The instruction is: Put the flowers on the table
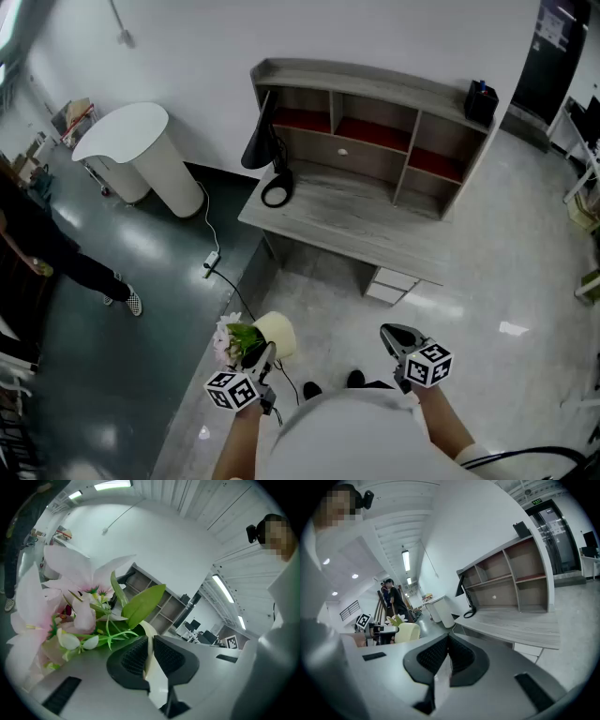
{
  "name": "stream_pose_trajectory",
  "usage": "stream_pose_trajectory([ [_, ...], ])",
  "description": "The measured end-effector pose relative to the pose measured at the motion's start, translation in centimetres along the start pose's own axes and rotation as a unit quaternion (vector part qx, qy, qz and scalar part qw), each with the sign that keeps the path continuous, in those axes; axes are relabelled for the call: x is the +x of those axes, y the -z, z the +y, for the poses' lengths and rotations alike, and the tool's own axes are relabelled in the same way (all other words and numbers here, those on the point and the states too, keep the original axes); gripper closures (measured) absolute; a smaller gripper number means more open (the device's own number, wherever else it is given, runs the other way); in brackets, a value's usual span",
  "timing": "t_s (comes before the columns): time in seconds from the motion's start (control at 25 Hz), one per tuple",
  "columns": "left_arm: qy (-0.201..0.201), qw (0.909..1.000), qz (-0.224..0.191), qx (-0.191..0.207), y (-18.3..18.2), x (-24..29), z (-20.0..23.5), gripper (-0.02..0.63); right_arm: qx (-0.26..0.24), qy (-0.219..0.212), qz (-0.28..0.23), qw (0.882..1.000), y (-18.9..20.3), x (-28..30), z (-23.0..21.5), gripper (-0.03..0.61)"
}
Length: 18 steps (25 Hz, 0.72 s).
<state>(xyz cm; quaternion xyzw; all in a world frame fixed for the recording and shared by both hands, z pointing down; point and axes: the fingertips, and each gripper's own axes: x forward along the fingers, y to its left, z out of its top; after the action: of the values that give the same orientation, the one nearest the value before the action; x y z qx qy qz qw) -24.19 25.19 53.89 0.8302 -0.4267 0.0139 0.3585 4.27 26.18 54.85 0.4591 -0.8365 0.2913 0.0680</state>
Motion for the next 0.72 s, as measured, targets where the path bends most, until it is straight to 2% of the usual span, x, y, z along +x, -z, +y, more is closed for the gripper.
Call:
stream_pose_trajectory([
  [0.72, -0.001, 1.0000, -0.004, -0.001, 0.7, 0.7, -1.7, 0.561, -0.005, -0.010, 0.001, 1.000, -0.1, -0.9, -1.0, 0.560],
])
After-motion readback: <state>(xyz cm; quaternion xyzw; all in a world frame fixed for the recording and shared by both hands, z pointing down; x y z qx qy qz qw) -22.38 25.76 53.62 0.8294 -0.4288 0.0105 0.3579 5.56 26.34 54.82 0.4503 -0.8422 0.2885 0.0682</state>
